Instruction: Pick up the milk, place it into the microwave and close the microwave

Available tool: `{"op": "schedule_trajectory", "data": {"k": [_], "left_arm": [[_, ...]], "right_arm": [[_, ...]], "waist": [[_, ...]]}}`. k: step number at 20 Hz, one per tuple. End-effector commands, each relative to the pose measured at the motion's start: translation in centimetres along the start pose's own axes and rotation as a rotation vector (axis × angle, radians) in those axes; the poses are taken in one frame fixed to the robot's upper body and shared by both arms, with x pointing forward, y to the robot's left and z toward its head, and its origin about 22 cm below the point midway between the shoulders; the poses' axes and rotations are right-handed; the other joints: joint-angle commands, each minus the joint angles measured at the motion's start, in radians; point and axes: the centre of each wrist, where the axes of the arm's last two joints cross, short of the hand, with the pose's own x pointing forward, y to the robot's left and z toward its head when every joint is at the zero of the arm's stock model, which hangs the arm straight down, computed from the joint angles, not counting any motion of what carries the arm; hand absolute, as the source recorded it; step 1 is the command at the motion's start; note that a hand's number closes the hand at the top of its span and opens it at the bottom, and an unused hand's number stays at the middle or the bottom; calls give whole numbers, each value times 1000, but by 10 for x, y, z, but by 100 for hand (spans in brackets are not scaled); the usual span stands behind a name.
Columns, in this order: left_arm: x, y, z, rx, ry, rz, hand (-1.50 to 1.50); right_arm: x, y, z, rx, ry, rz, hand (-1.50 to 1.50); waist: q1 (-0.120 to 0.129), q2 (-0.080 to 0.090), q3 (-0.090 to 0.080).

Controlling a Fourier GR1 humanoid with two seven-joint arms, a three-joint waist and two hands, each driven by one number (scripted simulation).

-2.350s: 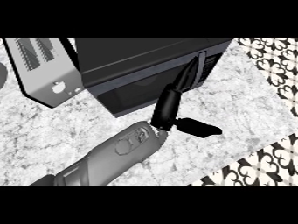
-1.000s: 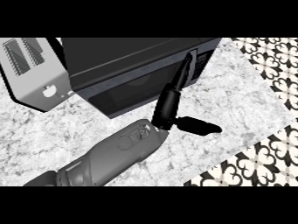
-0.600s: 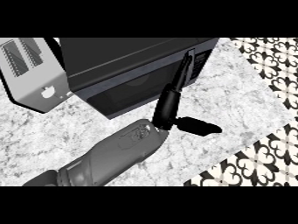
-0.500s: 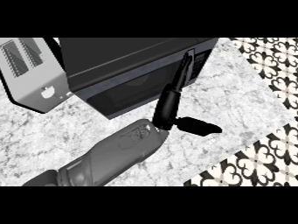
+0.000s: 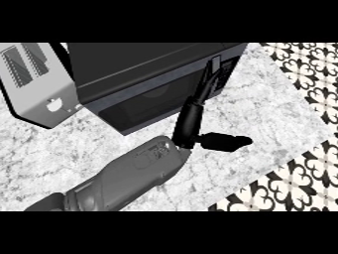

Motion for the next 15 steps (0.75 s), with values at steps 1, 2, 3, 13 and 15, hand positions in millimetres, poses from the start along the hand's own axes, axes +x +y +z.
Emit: {"op": "schedule_trajectory", "data": {"k": [1, 2, 3, 13, 15], "left_arm": [[-6, 8, -14, 10, 106, 2, 150], [-10, 9, -12, -3, 109, -21, 150], [-13, 10, -13, -12, 97, -76, 150], [-28, 62, -37, 118, 79, -392, -150], [-26, 59, -40, 114, 79, -398, -150]], "right_arm": [[4, -2, -2, 9, 0, 1, -150], [3, -3, 1, -6, 9, 1, -150], [7, -3, -5, 11, 3, 11, -150], [14, -7, 2, -17, 17, 21, -150], [14, -7, 3, -16, 18, 19, -150]], "waist": [[-4, 12, 2], [3, 12, 4], [7, 9, 6], [60, -6, 14], [62, -9, 14]]}}
